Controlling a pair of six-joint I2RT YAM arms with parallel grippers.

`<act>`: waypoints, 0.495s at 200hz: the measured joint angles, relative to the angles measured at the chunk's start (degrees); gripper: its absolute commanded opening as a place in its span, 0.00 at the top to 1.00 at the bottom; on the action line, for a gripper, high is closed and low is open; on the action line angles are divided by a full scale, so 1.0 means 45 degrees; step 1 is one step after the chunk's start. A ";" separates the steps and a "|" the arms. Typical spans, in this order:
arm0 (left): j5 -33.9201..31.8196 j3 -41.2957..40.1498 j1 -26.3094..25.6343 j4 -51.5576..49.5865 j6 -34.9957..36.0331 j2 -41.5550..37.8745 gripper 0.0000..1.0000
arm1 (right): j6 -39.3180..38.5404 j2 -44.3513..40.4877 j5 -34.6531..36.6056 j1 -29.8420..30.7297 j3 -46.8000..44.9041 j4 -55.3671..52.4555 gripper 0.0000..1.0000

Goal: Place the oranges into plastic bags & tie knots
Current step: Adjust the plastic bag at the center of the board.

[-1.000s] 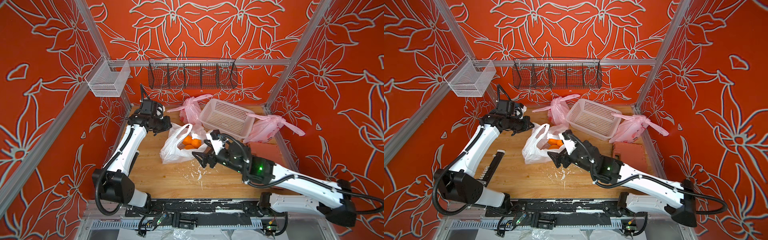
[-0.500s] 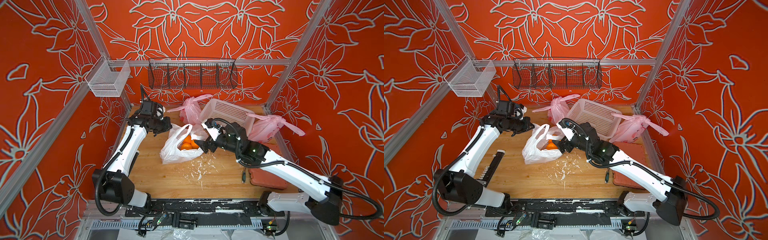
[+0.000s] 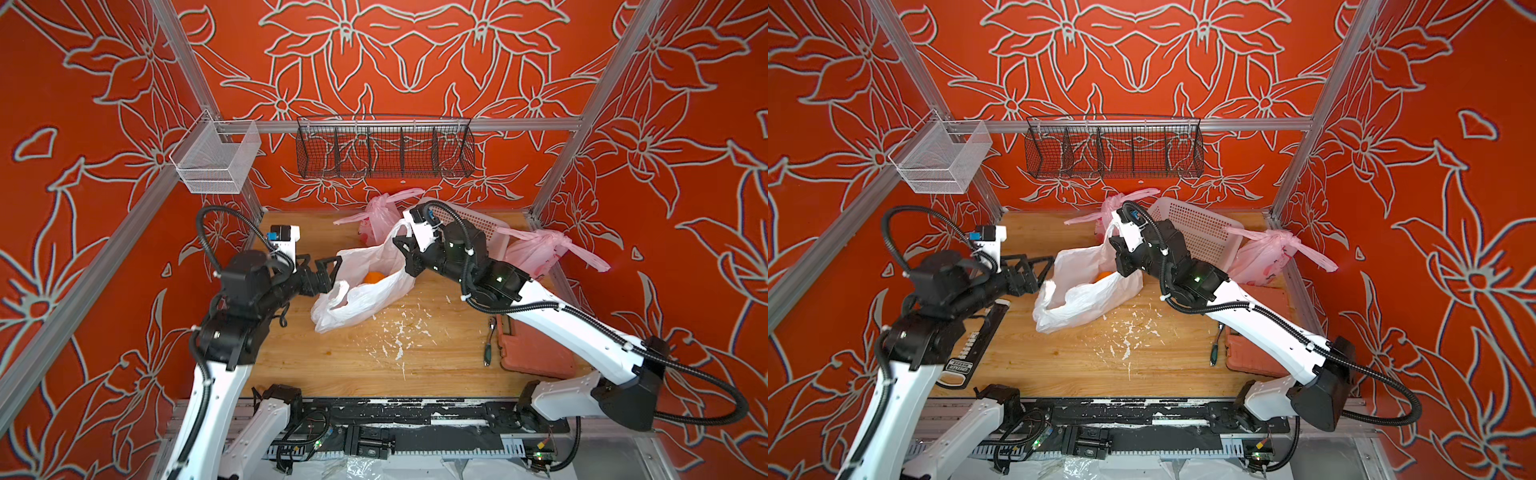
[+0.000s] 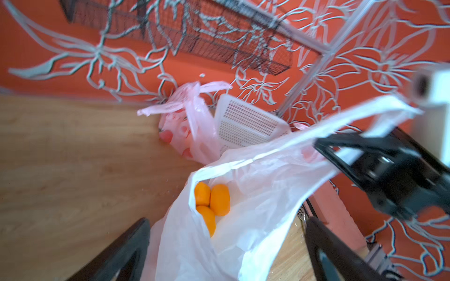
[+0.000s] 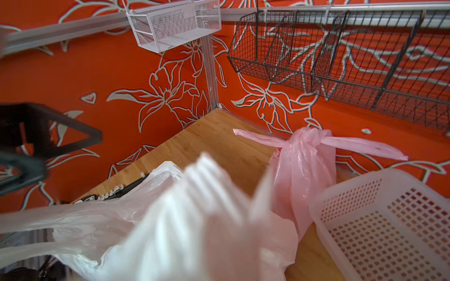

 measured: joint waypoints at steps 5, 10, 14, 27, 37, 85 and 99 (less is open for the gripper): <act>0.0092 -0.0398 -0.0126 0.0350 0.0151 -0.0374 0.03 | 0.0121 0.0000 0.0044 0.0000 0.0039 -0.0151 0.97; 0.0223 -0.0879 -0.0311 0.0729 0.0369 -0.0806 0.03 | 0.0233 0.0000 0.0097 0.0000 0.0068 -0.0257 0.97; 0.0330 -0.1229 -0.0427 0.0957 0.0534 -0.1098 0.03 | 0.0325 0.0000 0.0131 0.0000 0.0083 -0.0340 0.98; 0.0787 -0.2161 -0.0709 0.1632 0.1073 -0.1753 0.03 | 0.0549 0.0005 0.0189 0.0000 0.0087 -0.0588 0.97; 0.1311 -0.2769 -0.0831 0.2079 0.1545 -0.2215 0.03 | 0.0670 0.0019 0.0209 0.0000 0.0092 -0.0743 0.97; 0.4493 -0.3235 -0.0918 0.2997 0.4158 -0.2715 0.03 | 0.0928 0.0121 0.0223 0.0000 0.0282 -0.1161 0.98; 0.5163 -0.2890 -0.0923 0.2890 0.4959 -0.2229 0.03 | 0.0991 0.0121 0.0223 0.0000 0.0282 -0.1190 0.98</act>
